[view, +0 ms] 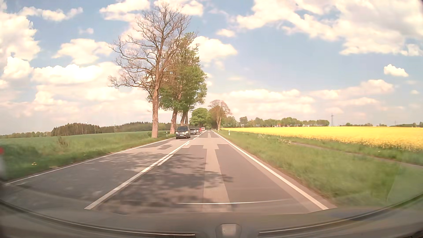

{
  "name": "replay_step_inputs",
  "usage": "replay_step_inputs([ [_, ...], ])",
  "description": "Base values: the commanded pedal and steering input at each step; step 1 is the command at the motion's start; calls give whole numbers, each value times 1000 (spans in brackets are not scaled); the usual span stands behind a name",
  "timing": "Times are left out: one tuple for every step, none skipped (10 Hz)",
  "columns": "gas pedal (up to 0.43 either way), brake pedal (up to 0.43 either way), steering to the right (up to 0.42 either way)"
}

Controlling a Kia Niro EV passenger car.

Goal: Follow the waypoints while adhering to traffic rules and regulations

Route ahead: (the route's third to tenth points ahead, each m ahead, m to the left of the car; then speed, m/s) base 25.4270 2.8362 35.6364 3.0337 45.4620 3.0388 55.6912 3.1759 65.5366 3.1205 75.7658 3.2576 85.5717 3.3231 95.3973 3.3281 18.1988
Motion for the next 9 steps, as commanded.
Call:
replay_step_inputs([
  [150, 0, -4],
  [150, 0, -4],
  [150, 0, -3],
  [150, 0, -2],
  [150, 0, -2],
  [150, 0, -2],
  [150, 0, -2],
  [150, 0, -2],
  [150, 0, -2],
])
